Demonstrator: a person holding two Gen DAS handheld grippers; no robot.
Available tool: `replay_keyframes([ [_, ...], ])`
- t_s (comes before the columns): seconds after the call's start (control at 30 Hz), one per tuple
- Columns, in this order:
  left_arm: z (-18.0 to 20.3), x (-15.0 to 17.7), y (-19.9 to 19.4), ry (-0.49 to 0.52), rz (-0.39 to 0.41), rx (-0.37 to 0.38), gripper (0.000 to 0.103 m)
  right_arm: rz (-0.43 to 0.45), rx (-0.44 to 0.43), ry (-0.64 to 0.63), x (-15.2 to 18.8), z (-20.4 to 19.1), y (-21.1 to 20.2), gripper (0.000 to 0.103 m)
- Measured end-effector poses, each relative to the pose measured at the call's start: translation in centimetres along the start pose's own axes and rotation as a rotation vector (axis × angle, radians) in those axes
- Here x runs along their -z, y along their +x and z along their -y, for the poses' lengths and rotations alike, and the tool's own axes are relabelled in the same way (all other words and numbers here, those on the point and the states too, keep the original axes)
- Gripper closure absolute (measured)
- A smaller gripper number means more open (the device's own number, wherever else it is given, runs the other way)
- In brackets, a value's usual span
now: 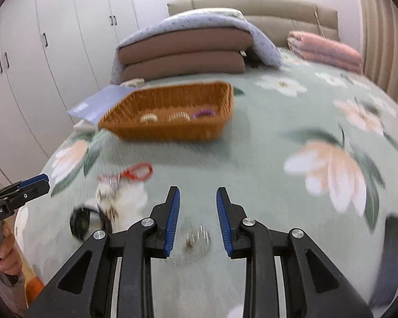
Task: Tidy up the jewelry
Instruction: 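Grasp the black watch with left tool while right tool grasps blue hair clip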
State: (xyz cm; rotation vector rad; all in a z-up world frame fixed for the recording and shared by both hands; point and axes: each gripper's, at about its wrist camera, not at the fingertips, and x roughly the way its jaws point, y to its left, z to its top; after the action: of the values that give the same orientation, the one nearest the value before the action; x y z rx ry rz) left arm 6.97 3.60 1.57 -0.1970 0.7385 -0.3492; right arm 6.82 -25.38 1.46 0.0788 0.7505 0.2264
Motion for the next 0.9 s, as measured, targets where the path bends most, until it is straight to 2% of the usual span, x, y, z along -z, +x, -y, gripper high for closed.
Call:
replay_keyframes([
  [0.23,0.6,4.2,0.4,-0.04,-0.061,0.013,0.054,-0.095,-0.033,0.086,3.7,1.8,1.8,0.072],
  [0.4,1.9,5.6,1.7,-0.04,-0.086,0.006,0.054,-0.111,-0.038,0.076,4.6,1.2,2.2,0.072],
  [0.57,2.4,5.9,2.4,-0.036,-0.071,-0.04,0.054,-0.124,-0.145,0.072,4.3,-1.1,2.6,0.072],
  [0.67,2.2,5.7,2.8,-0.053,-0.068,-0.037,0.054,-0.156,-0.205,0.086,4.5,-3.1,3.7,0.072],
  [0.87,1.9,5.8,3.8,-0.048,-0.086,-0.055,0.055,-0.173,-0.171,0.179,3.7,-5.9,6.2,0.072],
  [0.9,1.8,5.9,3.9,-0.046,-0.087,-0.059,0.055,-0.175,-0.151,0.185,3.6,-6.2,6.5,0.069],
])
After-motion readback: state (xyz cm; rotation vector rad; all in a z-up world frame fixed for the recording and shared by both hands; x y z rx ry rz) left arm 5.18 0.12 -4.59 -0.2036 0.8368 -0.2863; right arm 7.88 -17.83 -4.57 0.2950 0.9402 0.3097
